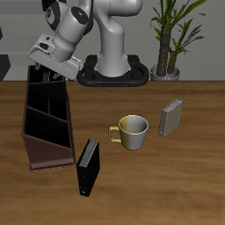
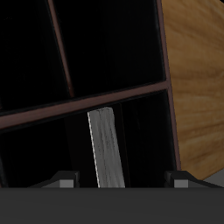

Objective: Place the left black book into the right desk caddy's right compartment

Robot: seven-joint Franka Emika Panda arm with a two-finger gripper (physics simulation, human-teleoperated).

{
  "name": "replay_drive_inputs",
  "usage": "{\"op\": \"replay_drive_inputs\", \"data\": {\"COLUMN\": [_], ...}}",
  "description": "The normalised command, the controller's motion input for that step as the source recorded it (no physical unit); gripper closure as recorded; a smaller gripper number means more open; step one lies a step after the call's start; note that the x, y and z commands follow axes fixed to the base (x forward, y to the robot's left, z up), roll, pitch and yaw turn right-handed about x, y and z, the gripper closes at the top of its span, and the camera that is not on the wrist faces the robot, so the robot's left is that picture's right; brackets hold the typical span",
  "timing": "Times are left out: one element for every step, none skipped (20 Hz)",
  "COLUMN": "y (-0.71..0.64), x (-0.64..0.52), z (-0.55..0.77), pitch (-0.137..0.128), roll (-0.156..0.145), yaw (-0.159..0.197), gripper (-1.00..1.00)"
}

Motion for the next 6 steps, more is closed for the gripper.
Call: {"op": "replay_drive_inputs", "data": {"y": [0.29, 0.08, 0.24, 0.42, 0.35, 0.56], "x": [0.16, 0.03, 0.1, 0.16, 0.13, 0.14], "z": [0.08, 0.03, 0.09, 0.16, 0.2, 0.22], "pitch": [-0.049, -0.076, -0.006, 0.002, -0.037, -0.038], "roll": [0.026, -0.043, 0.02, 0.088, 0.05, 0.07], "yaw": [0.061, 0.03, -0.014, 0.01, 0.013, 0.003], "gripper": [-1.0, -1.0, -1.0, -1.0, -1.0, -1.0]}}
